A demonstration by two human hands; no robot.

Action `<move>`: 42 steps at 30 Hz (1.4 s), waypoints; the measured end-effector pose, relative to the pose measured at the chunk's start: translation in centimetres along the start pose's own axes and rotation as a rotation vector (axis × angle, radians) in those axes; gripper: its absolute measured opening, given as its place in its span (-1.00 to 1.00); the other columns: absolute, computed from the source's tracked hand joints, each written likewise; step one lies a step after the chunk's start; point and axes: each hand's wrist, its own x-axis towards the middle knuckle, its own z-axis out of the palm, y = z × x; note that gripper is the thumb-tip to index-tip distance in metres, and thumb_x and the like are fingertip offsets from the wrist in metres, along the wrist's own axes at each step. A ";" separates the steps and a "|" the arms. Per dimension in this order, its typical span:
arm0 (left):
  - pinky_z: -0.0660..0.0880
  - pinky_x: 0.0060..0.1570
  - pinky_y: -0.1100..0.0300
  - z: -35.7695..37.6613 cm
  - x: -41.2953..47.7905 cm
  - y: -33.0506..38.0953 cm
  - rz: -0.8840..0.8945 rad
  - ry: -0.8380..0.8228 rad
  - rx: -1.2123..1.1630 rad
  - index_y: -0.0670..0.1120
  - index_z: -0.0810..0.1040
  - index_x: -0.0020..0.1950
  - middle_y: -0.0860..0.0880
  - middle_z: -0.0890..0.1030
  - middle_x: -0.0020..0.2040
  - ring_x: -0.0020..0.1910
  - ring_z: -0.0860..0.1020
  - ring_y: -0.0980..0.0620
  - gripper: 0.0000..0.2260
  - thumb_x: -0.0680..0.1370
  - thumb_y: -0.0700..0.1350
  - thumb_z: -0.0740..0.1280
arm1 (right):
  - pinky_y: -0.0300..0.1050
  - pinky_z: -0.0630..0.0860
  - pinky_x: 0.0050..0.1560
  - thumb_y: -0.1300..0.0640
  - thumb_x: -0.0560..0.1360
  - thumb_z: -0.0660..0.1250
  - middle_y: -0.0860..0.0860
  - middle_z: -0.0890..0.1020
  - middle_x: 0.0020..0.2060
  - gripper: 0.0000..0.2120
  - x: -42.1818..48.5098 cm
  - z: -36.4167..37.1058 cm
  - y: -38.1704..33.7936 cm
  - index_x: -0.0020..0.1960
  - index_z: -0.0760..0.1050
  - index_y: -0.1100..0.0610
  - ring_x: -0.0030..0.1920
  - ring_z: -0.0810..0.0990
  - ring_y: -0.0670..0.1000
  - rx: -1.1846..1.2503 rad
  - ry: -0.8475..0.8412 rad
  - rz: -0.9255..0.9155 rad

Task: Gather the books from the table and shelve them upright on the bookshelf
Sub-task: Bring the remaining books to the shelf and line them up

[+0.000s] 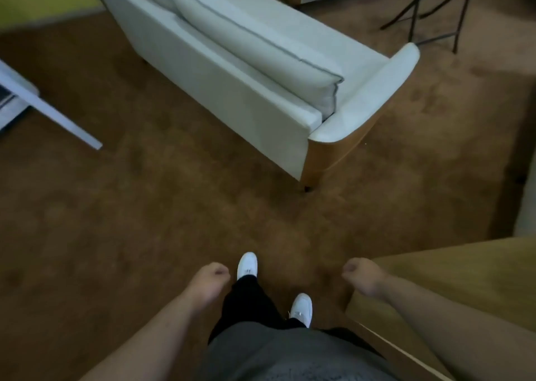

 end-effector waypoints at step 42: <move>0.48 0.15 0.16 8.5 33.8 68.3 0.365 -0.355 0.774 -0.06 0.59 -0.02 -0.06 0.64 0.10 0.11 0.58 -0.03 -0.92 0.56 -0.16 0.30 | -0.11 0.50 0.30 0.11 0.65 0.25 0.06 0.58 0.31 -0.66 20.4 -46.4 13.4 0.41 0.47 0.10 0.32 0.55 0.05 0.590 0.164 0.416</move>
